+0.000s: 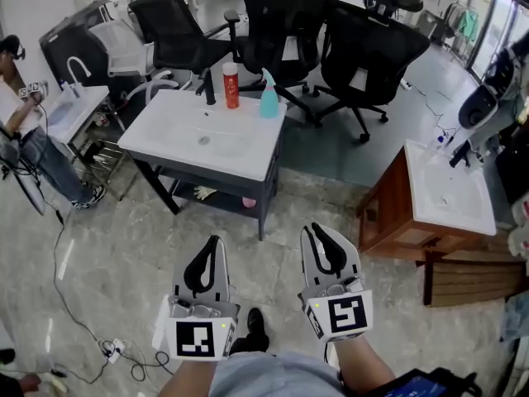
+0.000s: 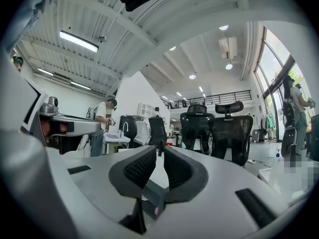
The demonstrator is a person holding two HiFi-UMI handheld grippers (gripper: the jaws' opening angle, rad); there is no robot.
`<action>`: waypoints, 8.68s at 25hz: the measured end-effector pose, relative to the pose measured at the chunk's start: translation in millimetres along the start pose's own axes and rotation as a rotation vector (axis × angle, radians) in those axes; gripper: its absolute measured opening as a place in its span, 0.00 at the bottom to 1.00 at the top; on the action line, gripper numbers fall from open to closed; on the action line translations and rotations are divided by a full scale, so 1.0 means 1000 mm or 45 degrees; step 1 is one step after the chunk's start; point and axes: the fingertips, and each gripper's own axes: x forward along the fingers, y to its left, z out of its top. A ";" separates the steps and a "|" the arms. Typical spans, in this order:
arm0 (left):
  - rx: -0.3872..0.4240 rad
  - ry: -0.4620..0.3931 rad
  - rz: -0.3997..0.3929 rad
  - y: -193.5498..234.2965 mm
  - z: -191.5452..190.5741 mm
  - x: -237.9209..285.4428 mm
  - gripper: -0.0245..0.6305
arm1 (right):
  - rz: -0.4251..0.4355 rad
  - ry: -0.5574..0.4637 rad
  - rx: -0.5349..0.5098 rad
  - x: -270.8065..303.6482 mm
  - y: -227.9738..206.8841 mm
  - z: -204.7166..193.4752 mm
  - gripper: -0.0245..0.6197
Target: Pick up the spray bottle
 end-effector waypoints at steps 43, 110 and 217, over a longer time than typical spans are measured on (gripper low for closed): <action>0.119 0.069 -0.185 0.096 -0.032 0.415 0.06 | -0.081 -0.060 0.091 0.394 -0.191 0.009 0.14; -0.051 0.442 -0.277 0.208 -0.182 0.615 0.06 | -0.097 0.306 0.077 0.656 -0.235 -0.127 0.37; 0.094 -0.035 -0.057 0.195 -0.020 0.512 0.06 | 0.009 -0.145 -0.064 0.504 -0.180 0.048 0.28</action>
